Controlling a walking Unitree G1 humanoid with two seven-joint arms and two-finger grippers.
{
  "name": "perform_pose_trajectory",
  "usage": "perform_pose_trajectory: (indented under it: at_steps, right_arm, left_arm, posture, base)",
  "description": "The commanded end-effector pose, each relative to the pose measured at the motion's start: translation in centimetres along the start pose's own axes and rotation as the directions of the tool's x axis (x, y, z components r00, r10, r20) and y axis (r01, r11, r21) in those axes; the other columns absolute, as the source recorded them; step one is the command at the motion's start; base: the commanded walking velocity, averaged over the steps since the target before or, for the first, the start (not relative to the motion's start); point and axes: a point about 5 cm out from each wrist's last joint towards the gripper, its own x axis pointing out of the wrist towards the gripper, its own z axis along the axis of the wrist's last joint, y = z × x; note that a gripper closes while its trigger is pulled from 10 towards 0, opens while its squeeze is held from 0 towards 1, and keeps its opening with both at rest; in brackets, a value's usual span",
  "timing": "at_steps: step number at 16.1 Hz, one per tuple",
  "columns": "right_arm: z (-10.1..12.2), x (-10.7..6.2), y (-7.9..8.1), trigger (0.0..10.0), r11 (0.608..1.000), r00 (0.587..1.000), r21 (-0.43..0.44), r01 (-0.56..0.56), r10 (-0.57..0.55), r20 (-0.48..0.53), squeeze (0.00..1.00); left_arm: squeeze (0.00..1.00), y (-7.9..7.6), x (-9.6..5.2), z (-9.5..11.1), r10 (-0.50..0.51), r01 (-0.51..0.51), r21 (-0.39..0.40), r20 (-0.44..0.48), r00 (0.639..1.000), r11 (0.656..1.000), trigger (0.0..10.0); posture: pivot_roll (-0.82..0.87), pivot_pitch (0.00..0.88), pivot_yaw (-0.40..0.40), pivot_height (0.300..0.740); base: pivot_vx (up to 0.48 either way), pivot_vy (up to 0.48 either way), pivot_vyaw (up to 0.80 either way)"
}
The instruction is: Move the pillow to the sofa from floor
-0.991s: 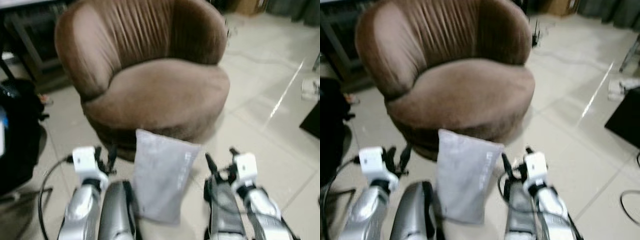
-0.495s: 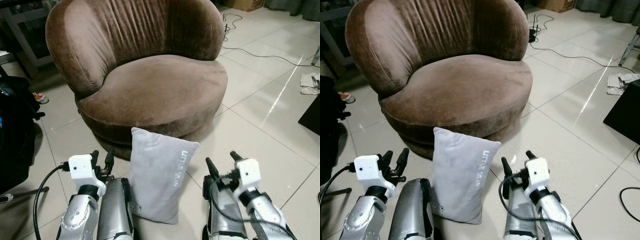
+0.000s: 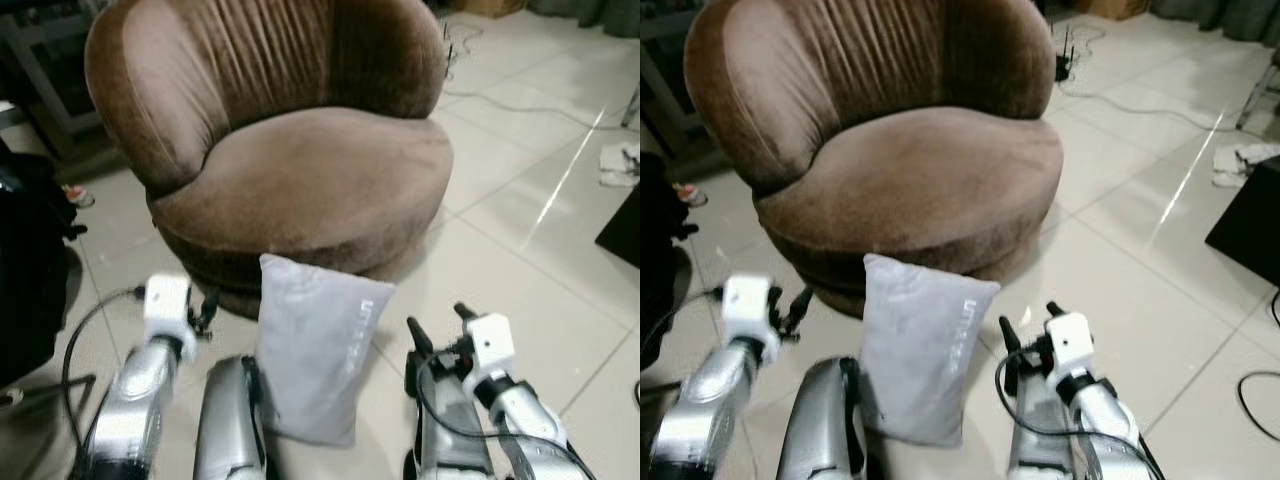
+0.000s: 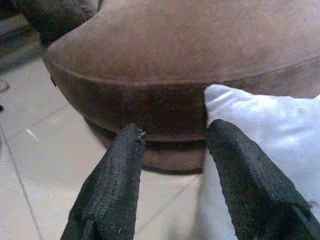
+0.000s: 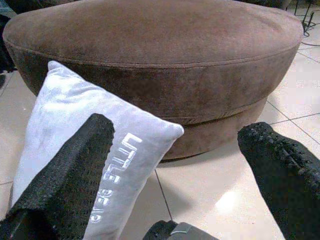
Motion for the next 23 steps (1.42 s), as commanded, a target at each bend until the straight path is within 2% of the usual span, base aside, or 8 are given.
perform_pose_trajectory:
  at_steps: [1,3,6,7,8,14,16,23]
  right_arm:
    - [-0.2,-0.7,0.1,10.0,1.000,1.000,0.002,-0.008,0.008,-0.013,0.00]
    - [-0.7,-2.3,0.2,10.0,1.000,0.999,-0.005,0.007,-0.007,-0.031,0.00]
    - [-0.6,-4.2,0.1,10.0,0.999,0.999,-0.019,0.038,-0.039,-0.032,0.00]
    - [-0.2,-4.6,0.2,10.0,0.999,0.999,-0.022,0.041,-0.041,-0.027,0.00]
    - [0.0,-4.9,0.3,10.0,0.999,0.999,-0.023,0.042,-0.042,-0.026,0.00]
    - [1.1,-6.5,0.0,10.0,0.998,0.996,-0.038,0.055,-0.058,-0.065,0.00]
    - [1.5,-7.4,0.1,10.0,0.997,0.993,-0.033,0.076,-0.078,-0.084,0.00]
    - [1.9,-9.6,0.8,10.0,0.994,0.987,-0.025,0.105,-0.107,-0.124,0.00]
  left_arm:
    - [0.00,0.4,0.8,0.3,-0.008,0.009,0.044,-0.021,1.000,0.999,10.0]
    - [0.00,1.5,1.9,0.7,0.003,0.000,0.068,-0.043,0.999,0.998,10.0]
    - [0.00,2.5,3.1,1.6,0.058,-0.061,-0.101,-0.028,0.998,0.993,10.0]
    - [0.00,1.7,3.7,1.6,-0.015,0.005,-0.182,-0.053,0.999,0.983,10.0]
    - [0.00,1.3,4.0,1.7,-0.034,0.022,-0.183,-0.064,0.997,0.983,10.0]
    - [0.00,3.3,6.4,7.7,0.034,-0.028,0.109,-0.055,0.998,0.994,10.0]
    - [0.00,1.3,7.1,7.8,-0.040,0.073,0.299,-0.115,0.993,0.951,10.0]
    - [0.00,-2.7,7.8,7.3,-0.159,0.257,0.549,-0.220,0.962,0.795,10.0]
  posture:
    - [-0.18,0.000,0.093,0.455]
    - [-0.22,0.000,0.096,0.455]
    - [-0.26,0.000,0.111,0.455]
    - [-0.27,0.000,0.111,0.455]
    - [-0.28,0.000,0.108,0.455]
    - [-0.33,0.000,0.103,0.455]
    - [-0.35,0.000,0.114,0.455]
    - [-0.41,0.028,0.124,0.455]
  base:
    - [0.000,0.000,0.00]
    - [0.000,0.000,0.00]
    - [0.000,0.000,0.00]
    - [0.000,0.000,0.00]
    - [0.000,0.000,0.00]
    - [0.000,0.000,0.00]
    - [0.000,0.000,0.00]
    - [0.000,0.000,0.00]
